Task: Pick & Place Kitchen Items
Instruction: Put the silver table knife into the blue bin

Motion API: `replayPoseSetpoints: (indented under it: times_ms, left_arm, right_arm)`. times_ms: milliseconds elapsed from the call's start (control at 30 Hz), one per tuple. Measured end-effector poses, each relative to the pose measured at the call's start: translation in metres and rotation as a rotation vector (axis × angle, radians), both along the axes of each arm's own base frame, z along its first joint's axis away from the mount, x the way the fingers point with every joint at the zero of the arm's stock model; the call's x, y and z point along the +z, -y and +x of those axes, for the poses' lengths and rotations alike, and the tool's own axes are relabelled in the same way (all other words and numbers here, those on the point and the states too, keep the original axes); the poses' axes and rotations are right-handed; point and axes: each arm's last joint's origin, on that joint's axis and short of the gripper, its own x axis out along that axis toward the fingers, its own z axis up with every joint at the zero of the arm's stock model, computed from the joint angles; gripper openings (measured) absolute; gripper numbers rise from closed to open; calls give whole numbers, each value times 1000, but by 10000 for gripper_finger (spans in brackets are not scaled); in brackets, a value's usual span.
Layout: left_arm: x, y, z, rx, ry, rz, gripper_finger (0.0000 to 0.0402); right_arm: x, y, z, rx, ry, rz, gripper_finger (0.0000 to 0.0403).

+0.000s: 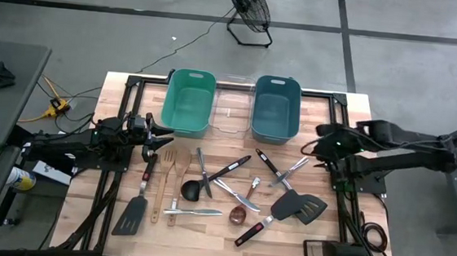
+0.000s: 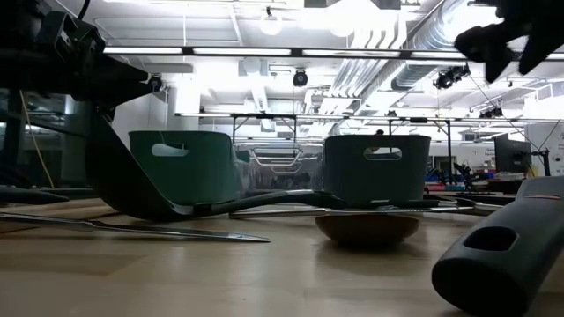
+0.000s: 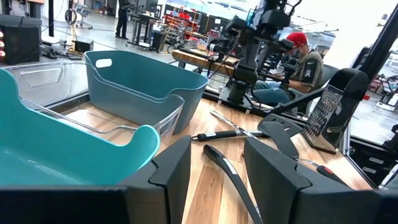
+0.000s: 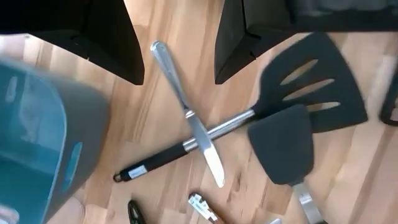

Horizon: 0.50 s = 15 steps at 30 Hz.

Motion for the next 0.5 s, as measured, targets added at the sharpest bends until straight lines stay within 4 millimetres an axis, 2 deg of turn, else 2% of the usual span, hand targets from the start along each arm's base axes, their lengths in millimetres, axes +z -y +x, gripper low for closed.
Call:
replayPoseSetpoints:
  times_ms: [167, 300, 500]
  left_arm:
    - [0, 0, 0, 0, 0, 0, 149]
    - [0, 0, 0, 0, 0, 0, 149]
    - [0, 0, 0, 0, 0, 0, 149]
  right_arm:
    - [-8, 13, 15, 50, -50, -40, 188]
    - [-19, 15, 19, 119, -63, 4, 188]
    - [-53, 17, 22, 249, -67, 47, 188]
